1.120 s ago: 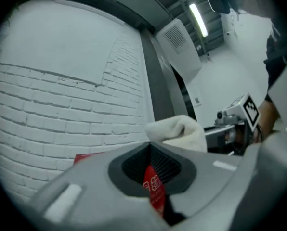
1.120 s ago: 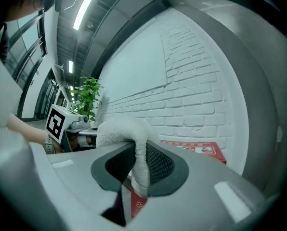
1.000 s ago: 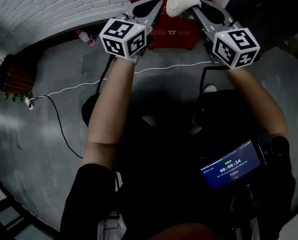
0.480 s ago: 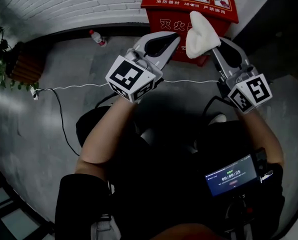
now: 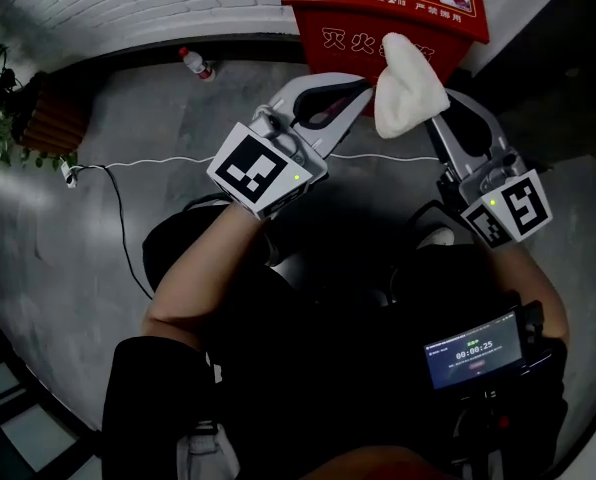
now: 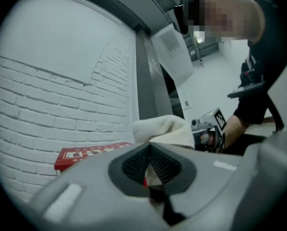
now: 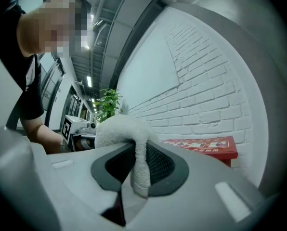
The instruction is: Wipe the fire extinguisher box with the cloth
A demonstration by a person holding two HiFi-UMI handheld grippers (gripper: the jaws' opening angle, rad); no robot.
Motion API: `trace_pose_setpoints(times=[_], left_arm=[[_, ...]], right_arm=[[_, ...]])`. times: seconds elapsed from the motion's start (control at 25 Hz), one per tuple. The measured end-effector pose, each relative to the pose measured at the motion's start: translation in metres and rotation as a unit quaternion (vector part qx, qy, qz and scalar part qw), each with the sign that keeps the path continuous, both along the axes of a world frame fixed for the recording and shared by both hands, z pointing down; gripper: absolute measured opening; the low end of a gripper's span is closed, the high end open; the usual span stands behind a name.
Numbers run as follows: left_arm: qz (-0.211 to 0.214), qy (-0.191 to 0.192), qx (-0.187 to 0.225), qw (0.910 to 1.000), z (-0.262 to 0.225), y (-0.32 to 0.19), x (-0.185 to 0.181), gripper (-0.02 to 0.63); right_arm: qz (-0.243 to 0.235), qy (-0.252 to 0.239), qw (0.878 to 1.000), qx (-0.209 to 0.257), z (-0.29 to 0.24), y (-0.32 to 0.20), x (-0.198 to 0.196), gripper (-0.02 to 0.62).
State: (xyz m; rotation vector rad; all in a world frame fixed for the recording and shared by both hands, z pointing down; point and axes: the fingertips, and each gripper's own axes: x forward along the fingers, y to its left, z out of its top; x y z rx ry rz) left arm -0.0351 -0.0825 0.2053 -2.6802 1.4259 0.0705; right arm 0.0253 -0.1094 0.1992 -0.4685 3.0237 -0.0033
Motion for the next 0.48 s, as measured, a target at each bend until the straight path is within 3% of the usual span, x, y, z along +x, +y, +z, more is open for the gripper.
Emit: trace_pose_setpoints(times=[0.16, 0.32, 0.48], left_arm=[[0.000, -0.002, -0.006, 1.0000, 0.007, -0.001, 0.000, 0.003], [-0.007, 0.000, 0.021, 0.9998, 0.007, -0.005, -0.003, 0.003], [-0.008, 0.000, 0.013, 0.9999, 0.011, -0.003, -0.005, 0.003]], right_arm=[[0.010, 0.018, 1.000, 0.009, 0.012, -0.007, 0.002, 0.071], [0.005, 0.004, 1.000, -0.010, 0.013, -0.008, -0.004, 0.071], [0.003, 0.007, 1.000, -0.016, 0.020, -0.003, -0.008, 0.071]])
